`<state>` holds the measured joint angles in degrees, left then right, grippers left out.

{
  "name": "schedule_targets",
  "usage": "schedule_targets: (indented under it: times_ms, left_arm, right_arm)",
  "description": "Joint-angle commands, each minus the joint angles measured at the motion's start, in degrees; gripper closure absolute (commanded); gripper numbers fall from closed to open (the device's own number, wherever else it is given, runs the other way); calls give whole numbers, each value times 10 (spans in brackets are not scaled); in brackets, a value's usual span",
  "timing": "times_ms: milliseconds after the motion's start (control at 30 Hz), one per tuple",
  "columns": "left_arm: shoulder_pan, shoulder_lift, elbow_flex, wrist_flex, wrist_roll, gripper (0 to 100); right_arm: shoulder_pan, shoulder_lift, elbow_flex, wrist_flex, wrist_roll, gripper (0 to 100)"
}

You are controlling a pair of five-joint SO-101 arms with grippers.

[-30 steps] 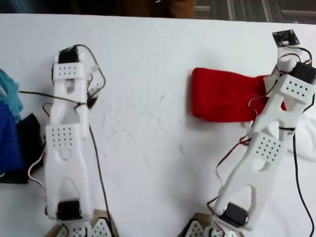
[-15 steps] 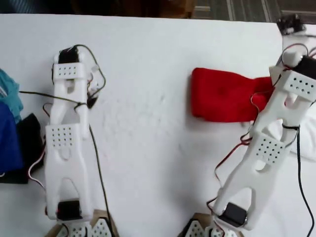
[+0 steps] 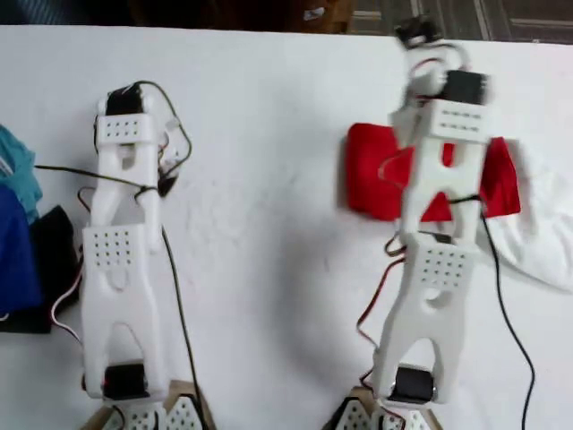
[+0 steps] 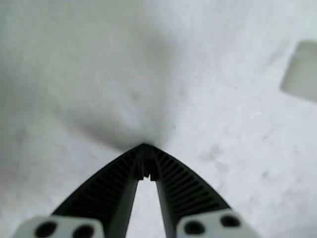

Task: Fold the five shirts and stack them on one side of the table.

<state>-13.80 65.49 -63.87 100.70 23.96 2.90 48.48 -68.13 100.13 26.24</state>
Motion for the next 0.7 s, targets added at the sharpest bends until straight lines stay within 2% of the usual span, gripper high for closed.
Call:
schedule_targets:
  times_ms: [0, 233, 367, 667]
  left_arm:
    - [-19, -4, 5, -1, -13, 974]
    - [-19, -4, 5, -2, -27, 975]
    - [-19, -4, 5, -2, -27, 975]
    - [-19, -4, 5, -1, -27, 975]
  right_arm:
    - [-41, -37, 66, -43, -36, 981]
    - [-69, 6, 158, -135, -38, 981]
    - [-95, 51, 142, -143, -76, 981]
    - [-213, 87, 54, -142, -80, 981]
